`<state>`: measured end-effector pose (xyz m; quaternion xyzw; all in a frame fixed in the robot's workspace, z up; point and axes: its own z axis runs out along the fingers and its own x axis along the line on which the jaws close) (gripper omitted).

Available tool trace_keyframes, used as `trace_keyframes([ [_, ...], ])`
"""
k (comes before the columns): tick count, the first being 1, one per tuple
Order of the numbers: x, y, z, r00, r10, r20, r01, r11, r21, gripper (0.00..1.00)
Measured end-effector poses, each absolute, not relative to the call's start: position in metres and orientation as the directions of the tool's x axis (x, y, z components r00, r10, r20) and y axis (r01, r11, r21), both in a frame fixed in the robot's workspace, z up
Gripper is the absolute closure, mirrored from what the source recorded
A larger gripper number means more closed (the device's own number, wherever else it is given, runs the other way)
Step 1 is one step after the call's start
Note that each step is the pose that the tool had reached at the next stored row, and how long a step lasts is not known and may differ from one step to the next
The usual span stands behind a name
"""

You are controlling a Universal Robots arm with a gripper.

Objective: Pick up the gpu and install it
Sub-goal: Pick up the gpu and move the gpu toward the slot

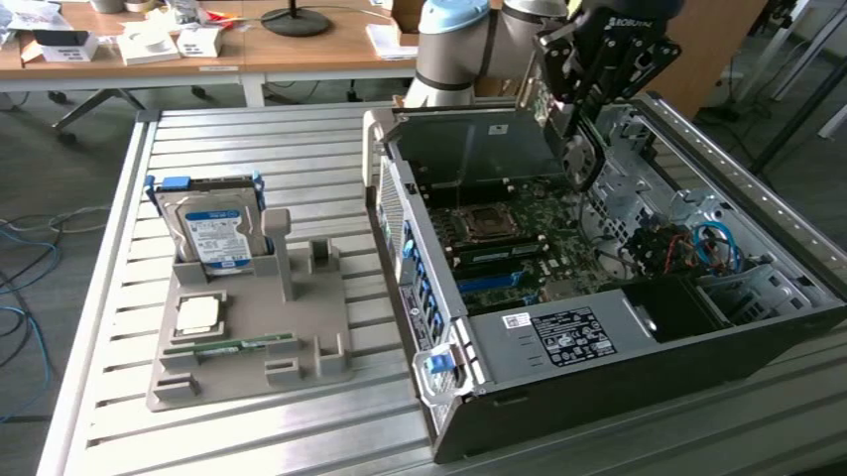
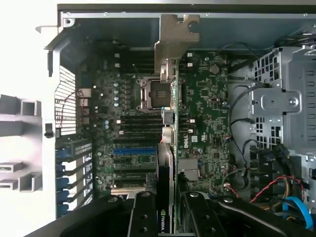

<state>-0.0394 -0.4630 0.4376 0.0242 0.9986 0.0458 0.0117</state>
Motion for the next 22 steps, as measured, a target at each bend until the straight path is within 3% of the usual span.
trace_keyframes([
  [22,-0.009,-0.463,0.437,-1.0,0.029,-0.012,0.028,0.996,0.086,0.74],
])
